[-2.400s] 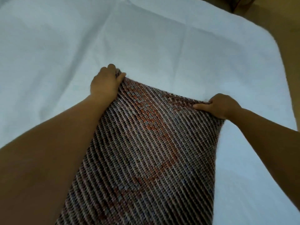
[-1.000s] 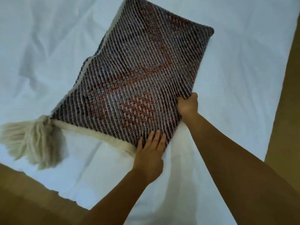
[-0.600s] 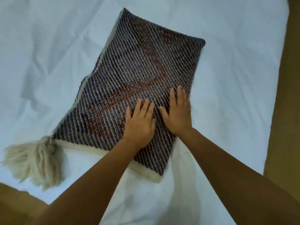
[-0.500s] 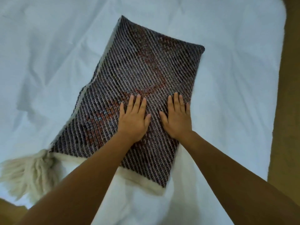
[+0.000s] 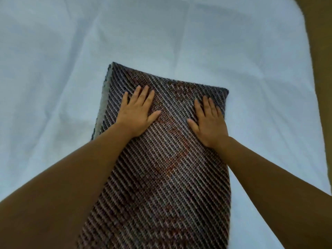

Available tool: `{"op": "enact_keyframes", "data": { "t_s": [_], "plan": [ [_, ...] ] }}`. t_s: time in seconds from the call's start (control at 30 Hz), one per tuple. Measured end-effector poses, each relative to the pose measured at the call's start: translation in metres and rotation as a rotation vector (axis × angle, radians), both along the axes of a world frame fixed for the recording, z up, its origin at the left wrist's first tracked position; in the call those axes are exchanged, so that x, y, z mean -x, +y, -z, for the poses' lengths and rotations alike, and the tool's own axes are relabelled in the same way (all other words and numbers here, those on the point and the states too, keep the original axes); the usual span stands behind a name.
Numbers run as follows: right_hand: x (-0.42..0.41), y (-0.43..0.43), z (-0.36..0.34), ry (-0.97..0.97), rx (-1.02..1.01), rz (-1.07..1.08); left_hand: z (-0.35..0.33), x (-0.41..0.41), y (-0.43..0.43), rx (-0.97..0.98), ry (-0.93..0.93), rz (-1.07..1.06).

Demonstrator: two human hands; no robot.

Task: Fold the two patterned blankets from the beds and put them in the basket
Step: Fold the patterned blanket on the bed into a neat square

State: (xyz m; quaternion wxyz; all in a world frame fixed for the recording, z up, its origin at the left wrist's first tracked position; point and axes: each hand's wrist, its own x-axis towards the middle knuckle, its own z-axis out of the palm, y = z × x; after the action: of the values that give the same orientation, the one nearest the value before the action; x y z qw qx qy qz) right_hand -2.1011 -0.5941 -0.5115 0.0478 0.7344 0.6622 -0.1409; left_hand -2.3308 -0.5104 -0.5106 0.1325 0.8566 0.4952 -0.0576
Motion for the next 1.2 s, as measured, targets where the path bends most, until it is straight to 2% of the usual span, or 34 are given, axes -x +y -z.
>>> {"op": "enact_keyframes", "data": {
  "t_s": [0.1,0.2,0.27,0.37,0.43,0.5,0.6,0.67,0.77,0.9,1.07,1.2],
  "plan": [
    [-0.015,0.031,-0.005,-0.039,-0.005,-0.078,-0.008,-0.002,0.051,-0.004,0.018,0.128],
    [-0.03,0.061,-0.017,0.015,0.034,-0.04,-0.021,-0.006,0.094,-0.011,0.007,0.103],
    [-0.033,0.076,-0.023,0.004,0.096,-0.011,-0.03,-0.008,0.113,0.049,0.058,0.09],
    [-0.024,0.084,-0.027,-0.116,0.148,-0.018,-0.043,-0.009,0.122,0.192,0.172,0.132],
    [-0.018,0.081,-0.032,-0.156,0.109,-0.013,-0.051,-0.007,0.118,0.193,0.149,0.141],
    [-0.015,0.071,-0.039,-0.165,-0.003,-0.008,-0.059,-0.003,0.106,0.1,0.095,0.157],
    [-0.01,0.045,-0.057,-0.194,-0.195,-0.044,-0.073,0.008,0.079,-0.092,0.036,0.155],
    [-0.007,0.025,-0.073,-0.208,-0.254,-0.082,-0.087,0.016,0.057,-0.174,0.001,0.121],
    [0.002,-0.013,-0.097,-0.212,-0.269,-0.144,-0.111,0.031,0.014,-0.225,-0.034,0.045],
    [0.019,-0.083,-0.134,-0.216,-0.293,-0.178,-0.148,0.061,-0.07,-0.266,-0.049,0.043],
    [0.044,-0.183,-0.164,-0.077,-0.371,-0.152,-0.169,0.1,-0.186,-0.299,-0.087,0.034],
    [0.077,-0.276,-0.163,0.032,-0.379,-0.15,-0.167,0.128,-0.28,-0.324,-0.099,0.025]
  ]
}}
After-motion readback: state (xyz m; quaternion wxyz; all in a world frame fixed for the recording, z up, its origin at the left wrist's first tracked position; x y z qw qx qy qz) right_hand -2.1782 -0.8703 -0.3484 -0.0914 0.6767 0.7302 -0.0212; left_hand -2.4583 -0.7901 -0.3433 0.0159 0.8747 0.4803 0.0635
